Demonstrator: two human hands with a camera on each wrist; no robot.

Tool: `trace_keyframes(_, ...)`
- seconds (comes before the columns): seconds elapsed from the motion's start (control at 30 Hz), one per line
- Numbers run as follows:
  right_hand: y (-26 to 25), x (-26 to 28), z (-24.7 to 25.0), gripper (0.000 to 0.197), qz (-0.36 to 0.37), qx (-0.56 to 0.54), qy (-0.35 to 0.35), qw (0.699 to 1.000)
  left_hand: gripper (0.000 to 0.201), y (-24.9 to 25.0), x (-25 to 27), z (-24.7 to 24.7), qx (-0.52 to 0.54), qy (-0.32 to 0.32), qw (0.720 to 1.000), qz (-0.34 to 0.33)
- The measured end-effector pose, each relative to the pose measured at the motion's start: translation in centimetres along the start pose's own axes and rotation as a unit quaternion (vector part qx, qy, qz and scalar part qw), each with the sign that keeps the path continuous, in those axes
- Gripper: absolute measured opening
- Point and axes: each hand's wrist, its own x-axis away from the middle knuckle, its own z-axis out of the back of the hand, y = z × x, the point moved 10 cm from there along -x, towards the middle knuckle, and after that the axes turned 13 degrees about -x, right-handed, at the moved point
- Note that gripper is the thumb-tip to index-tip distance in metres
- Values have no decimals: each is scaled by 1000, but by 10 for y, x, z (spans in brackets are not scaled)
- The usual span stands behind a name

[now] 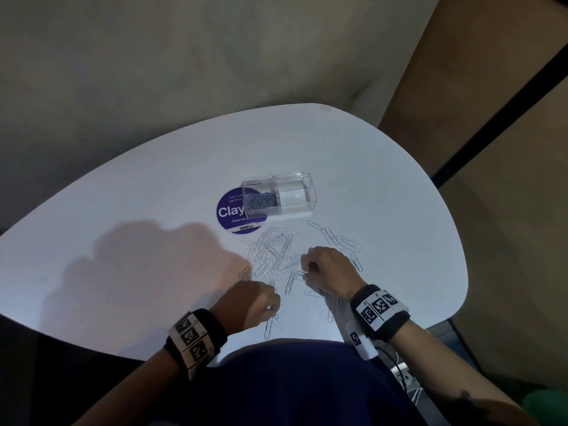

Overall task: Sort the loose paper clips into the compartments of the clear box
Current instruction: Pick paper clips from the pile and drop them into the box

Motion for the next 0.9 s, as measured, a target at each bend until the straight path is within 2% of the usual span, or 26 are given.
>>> trace_keyframes(0.17,-4,-2,-2,6,-19,2,2,1000,9,0,-2,1,4,5,1000,-6)
trace_keyframes(0.23,-7,-2,-2,6,-21,-4,-6,1000,8,-4,-2,6,59,8,998,7)
trace_keyframes(0.3,-8,0,2,7,-17,-48,-3,999,12,-17,-1,10,170,1,984,47)
trace_keyframes(0.33,-8,2,6,12,-19,-94,6,995,16,-25,0,13,253,2,965,71)
trace_keyframes(0.37,-6,3,12,20,-25,-135,18,990,19,-34,2,14,346,6,933,98)
trace_keyframes(0.43,0,5,20,31,-31,-186,38,981,21,-44,5,16,499,2,854,148)
trace_keyframes(0.47,4,4,23,30,-32,-206,42,977,21,-47,5,15,544,0,823,165)
trace_keyframes(0.57,13,5,32,25,-54,-261,54,962,17,-49,-2,18,615,10,767,183)
trace_keyframes(0.63,14,12,39,18,-82,-337,71,935,17,-52,-8,17,644,12,740,194)
trace_keyframes(0.67,13,17,43,18,-92,-380,78,917,16,-53,-10,17,652,11,733,197)
trace_keyframes(0.77,21,26,48,33,-98,-489,87,862,12,-52,-20,12,666,-7,716,207)
trace_keyframes(0.83,29,30,49,30,-102,-549,89,825,19,-50,-28,6,648,-29,727,224)
trace_keyframes(0.9,35,34,53,24,-110,-578,97,803,20,-45,-39,2,623,-52,748,223)
